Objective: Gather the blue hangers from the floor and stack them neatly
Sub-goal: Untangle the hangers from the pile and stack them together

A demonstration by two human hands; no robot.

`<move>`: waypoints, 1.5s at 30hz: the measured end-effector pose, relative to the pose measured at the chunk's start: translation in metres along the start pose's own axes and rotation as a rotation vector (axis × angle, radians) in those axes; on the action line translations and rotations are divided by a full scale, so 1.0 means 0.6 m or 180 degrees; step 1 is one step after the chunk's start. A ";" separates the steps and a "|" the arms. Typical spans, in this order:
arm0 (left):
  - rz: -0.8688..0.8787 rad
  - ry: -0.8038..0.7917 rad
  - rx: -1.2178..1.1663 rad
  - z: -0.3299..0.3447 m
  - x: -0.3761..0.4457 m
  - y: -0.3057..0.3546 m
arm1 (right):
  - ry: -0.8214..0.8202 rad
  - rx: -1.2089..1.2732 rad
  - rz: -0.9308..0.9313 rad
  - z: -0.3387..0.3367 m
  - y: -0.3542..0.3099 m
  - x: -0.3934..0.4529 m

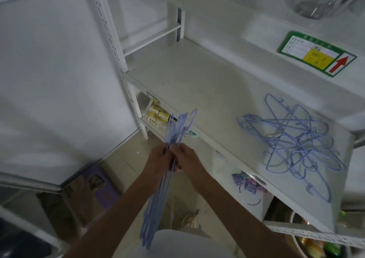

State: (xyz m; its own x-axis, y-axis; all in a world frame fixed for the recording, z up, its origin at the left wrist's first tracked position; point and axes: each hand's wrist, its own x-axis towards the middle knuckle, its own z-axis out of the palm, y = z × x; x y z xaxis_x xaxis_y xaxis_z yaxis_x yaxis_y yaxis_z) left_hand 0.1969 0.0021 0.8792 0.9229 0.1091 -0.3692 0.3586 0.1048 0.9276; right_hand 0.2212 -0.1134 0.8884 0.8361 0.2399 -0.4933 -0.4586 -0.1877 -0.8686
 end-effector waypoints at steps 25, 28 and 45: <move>-0.0829 -0.0944 -0.0518 -0.049 -0.023 -0.051 | -0.0802 -0.1872 -0.0485 -0.061 0.024 -0.048; -0.0775 -0.0939 -0.0683 -0.059 -0.012 -0.049 | -0.0398 -0.1192 -0.0196 -0.063 0.018 -0.045; -0.0366 -0.1375 -0.0602 -0.081 0.014 -0.016 | 0.0010 -0.0291 -0.0182 -0.089 -0.008 -0.023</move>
State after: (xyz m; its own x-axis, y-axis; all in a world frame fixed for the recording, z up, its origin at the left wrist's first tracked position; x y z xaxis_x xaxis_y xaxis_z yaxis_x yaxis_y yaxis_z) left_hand 0.1944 0.0499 0.8642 0.8668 -0.3299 -0.3740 0.4671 0.2743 0.8406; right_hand 0.2281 -0.1667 0.9016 0.8612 0.2497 -0.4426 -0.3807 -0.2599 -0.8874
